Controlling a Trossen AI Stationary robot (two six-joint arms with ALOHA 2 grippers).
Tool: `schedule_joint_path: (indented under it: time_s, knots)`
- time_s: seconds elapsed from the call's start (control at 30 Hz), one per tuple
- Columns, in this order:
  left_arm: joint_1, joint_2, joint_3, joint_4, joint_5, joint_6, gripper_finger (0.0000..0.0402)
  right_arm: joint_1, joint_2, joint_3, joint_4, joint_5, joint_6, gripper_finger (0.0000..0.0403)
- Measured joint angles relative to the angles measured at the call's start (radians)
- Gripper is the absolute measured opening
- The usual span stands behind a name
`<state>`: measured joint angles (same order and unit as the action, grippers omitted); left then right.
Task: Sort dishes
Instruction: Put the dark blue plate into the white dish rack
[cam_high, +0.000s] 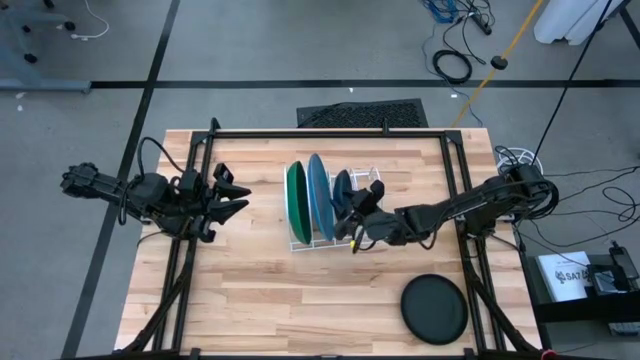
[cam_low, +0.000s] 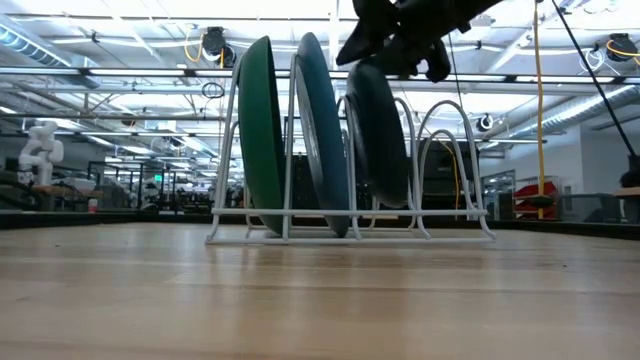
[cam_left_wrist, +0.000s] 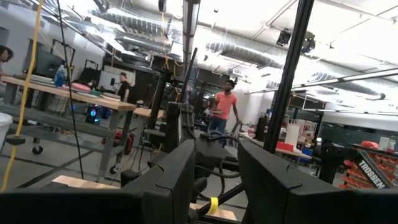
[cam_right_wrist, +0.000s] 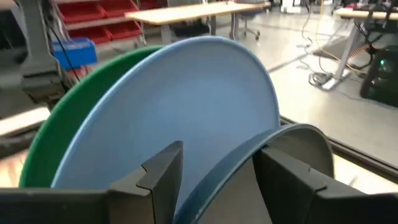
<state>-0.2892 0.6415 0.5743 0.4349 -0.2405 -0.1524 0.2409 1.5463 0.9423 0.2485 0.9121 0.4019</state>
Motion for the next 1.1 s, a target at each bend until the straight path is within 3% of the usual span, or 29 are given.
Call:
schedule_joint_path:
  time_s: [0.17, 0.3, 0.67, 1.1]
  knots:
    - [0.000, 0.000, 0.000, -0.003, 0.000, 0.000, 0.0135, 0.000, 0.000, 0.060, -0.167, -0.008, 0.031, 0.0187]
    - [0.000, 0.000, 0.000, -0.003, 0.000, -0.018, 0.0135, 0.000, 0.000, 0.090, -0.200, -0.055, 0.018, 0.0187]
    - [0.000, 0.000, 0.000, -0.008, 0.000, -0.026, 0.0135, 0.015, 0.000, 0.184, -0.358, -0.049, -0.021, 0.0187]
    - [0.000, 0.000, 0.000, -0.015, 0.000, -0.026, 0.0135, 0.039, -0.003, 0.211, -0.704, -0.047, 0.174, 0.0187]
